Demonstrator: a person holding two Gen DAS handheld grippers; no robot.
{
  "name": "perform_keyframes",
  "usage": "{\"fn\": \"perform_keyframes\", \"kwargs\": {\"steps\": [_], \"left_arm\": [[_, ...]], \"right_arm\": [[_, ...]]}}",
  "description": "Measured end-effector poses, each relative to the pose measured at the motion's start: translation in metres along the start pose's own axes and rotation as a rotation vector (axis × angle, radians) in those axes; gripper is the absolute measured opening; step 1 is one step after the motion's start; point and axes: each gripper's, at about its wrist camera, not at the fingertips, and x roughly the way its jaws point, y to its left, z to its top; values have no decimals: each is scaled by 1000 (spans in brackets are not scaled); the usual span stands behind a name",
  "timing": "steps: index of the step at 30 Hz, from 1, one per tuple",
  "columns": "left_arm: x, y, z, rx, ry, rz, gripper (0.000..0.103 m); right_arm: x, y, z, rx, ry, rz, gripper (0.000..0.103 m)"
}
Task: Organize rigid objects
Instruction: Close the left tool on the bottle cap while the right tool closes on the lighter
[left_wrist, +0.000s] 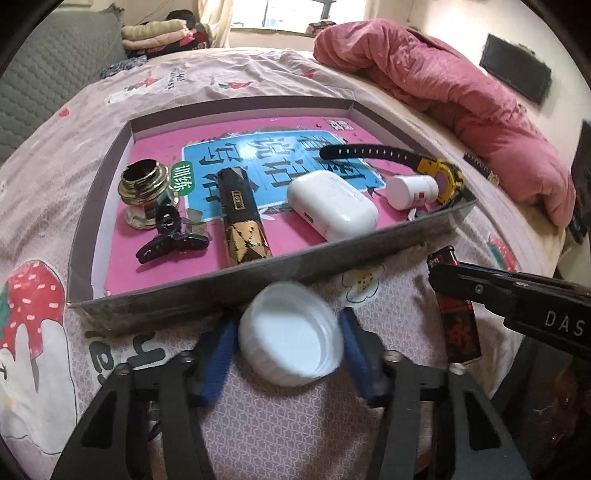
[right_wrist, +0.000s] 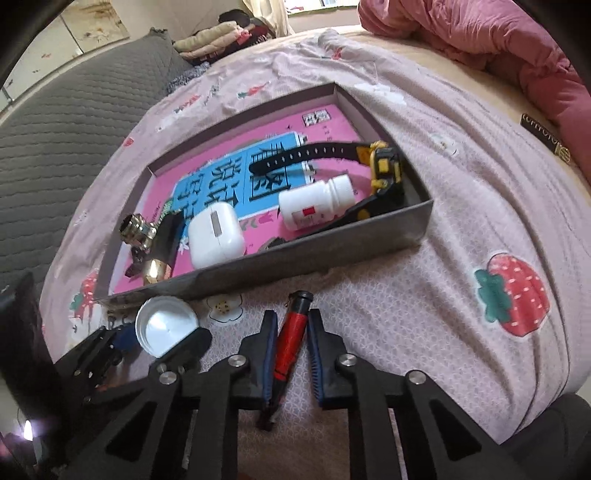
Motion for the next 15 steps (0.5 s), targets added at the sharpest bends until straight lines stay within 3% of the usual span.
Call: {"fn": "perform_keyframes", "kwargs": {"steps": [6, 15], "left_arm": [[-9, 7, 2, -43, -13, -39, 52], [-46, 22, 6, -123, -117, -96, 51]], "right_arm": [[-13, 9, 3, -59, -44, 17, 11], [-35, 24, 10, -118, -128, 59, 11]]}}
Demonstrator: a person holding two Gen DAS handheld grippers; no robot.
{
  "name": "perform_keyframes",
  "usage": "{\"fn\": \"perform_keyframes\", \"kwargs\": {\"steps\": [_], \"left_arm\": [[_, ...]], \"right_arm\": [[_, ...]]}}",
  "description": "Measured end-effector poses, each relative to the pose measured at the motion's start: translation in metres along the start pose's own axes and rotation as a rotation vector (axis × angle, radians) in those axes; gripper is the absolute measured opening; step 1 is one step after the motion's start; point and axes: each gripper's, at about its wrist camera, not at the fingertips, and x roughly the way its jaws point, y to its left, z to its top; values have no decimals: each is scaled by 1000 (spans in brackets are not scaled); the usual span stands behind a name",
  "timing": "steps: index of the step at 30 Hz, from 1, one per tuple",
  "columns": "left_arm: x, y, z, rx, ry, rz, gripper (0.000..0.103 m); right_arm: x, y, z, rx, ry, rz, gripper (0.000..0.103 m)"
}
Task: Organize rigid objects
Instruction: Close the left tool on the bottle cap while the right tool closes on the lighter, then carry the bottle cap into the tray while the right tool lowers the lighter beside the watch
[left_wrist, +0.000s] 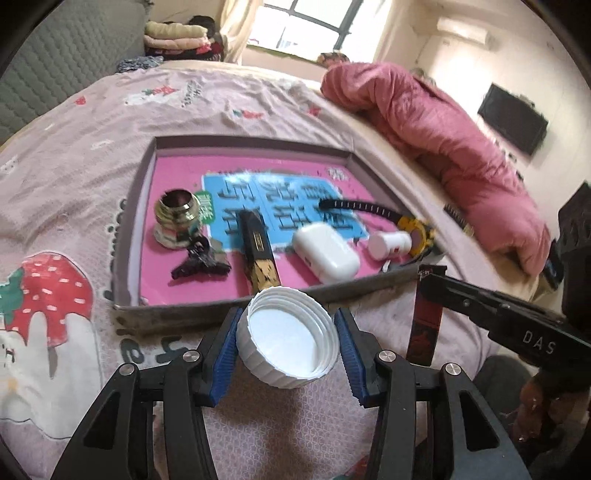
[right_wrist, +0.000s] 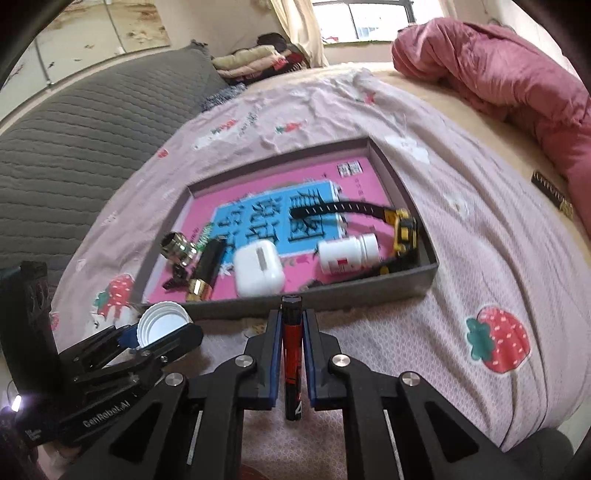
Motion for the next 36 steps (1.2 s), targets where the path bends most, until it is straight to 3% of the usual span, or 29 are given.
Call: {"fn": "perform_keyframes", "kwargs": {"steps": [4, 14, 24, 36], "left_arm": [[-5, 8, 4, -44, -12, -30, 52], [-25, 9, 13, -44, -108, -57, 51], [-29, 43, 31, -135, -179, -10, 51], [-12, 29, 39, -64, -185, 3, 51]], "right_arm": [[-7, 5, 5, -16, -30, 5, 11], [-11, 4, 13, -18, -61, 13, 11], [-12, 0, 27, -12, -100, 17, 11], [-6, -5, 44, -7, -156, 18, 11]]}}
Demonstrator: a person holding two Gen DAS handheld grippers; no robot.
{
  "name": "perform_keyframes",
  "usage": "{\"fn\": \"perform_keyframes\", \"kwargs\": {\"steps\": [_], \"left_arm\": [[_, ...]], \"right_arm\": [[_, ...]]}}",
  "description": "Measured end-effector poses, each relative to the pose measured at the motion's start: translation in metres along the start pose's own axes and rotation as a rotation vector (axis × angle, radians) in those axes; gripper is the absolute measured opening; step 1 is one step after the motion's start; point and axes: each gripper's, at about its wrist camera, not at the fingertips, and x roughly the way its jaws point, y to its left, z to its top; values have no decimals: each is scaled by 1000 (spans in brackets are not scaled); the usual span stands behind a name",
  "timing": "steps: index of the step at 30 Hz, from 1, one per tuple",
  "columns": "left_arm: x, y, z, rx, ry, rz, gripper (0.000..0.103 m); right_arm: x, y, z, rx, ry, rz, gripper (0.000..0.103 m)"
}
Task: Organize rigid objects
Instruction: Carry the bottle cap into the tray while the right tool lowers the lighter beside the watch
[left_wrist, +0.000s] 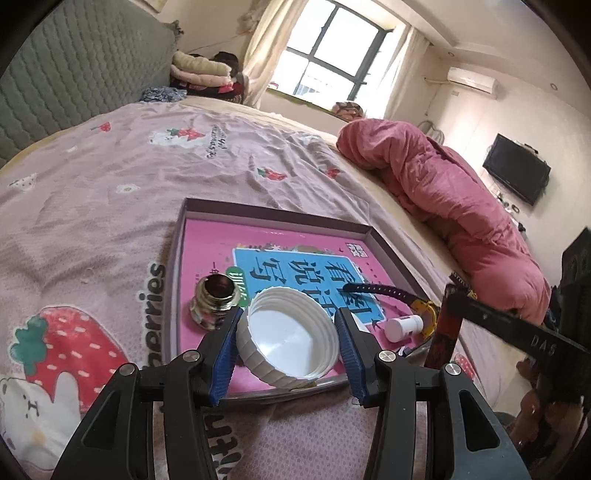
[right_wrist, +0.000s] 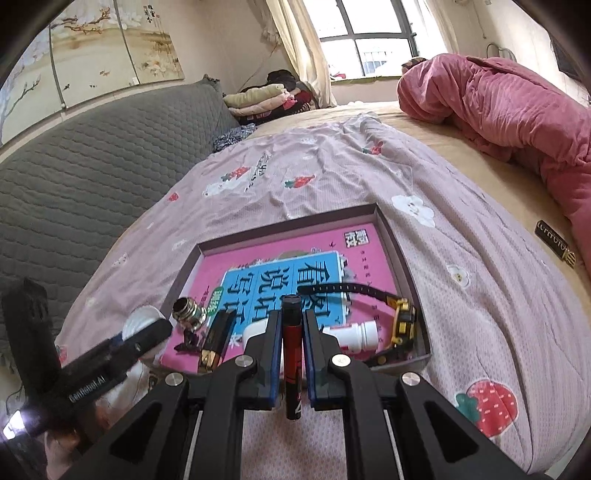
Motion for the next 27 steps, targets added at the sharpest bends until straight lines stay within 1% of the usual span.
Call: {"fn": "perform_keyframes", "kwargs": {"steps": [12, 19, 23, 27], "left_arm": [[20, -16, -2, 30, 17, -32, 51], [33, -26, -4, 66, 38, -53, 51], [38, -32, -6, 88, 52, -63, 51], [41, -36, -9, 104, 63, -71, 51]], "right_arm": [[6, 5, 20, -7, -45, 27, 11], [19, 5, 20, -10, -31, 25, 11], [32, 0, 16, 20, 1, 30, 11], [42, 0, 11, 6, 35, 12, 11]]}}
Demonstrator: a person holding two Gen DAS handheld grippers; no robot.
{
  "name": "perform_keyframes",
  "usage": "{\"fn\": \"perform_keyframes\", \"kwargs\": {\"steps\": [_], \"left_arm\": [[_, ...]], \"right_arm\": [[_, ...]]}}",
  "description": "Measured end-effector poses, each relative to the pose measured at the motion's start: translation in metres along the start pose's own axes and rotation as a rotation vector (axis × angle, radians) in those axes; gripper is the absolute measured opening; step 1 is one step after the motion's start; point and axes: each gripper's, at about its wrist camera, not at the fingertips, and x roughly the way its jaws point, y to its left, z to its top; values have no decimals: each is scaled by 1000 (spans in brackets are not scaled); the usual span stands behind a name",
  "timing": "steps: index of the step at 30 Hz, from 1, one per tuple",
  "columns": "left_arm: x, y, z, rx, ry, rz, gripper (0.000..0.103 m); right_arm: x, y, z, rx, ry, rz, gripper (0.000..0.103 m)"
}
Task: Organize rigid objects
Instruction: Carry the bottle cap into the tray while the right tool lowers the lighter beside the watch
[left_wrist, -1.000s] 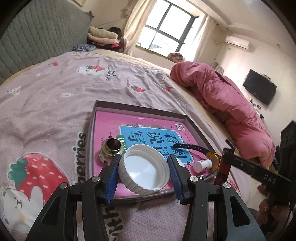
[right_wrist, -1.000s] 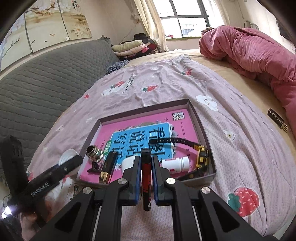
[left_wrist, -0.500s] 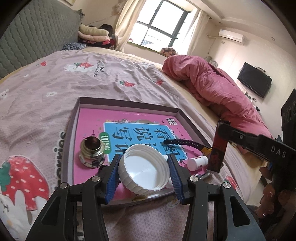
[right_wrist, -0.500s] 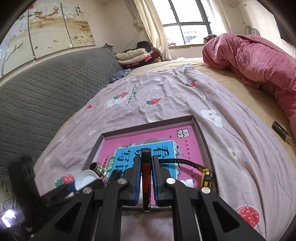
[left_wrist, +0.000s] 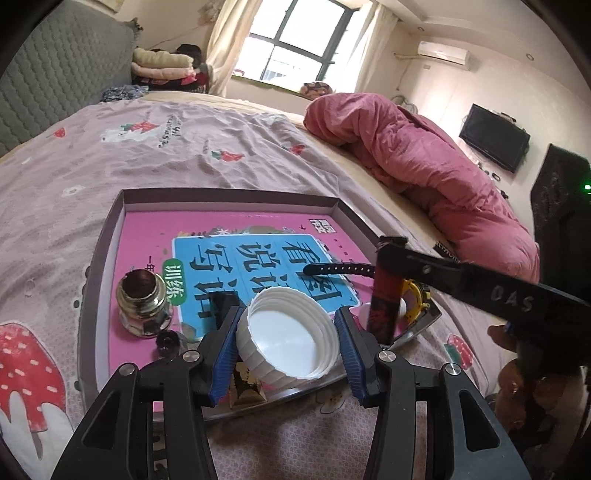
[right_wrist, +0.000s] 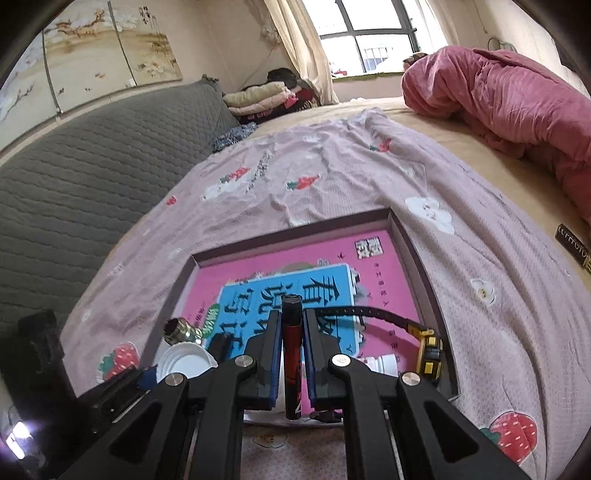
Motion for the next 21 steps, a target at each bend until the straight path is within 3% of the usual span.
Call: {"fn": "perform_keyframes", "kwargs": {"steps": [21], "left_arm": [[13, -2, -3, 20, 28, 8, 51]], "right_arm": [[37, 9, -5, -98, 103, -55, 11]]}}
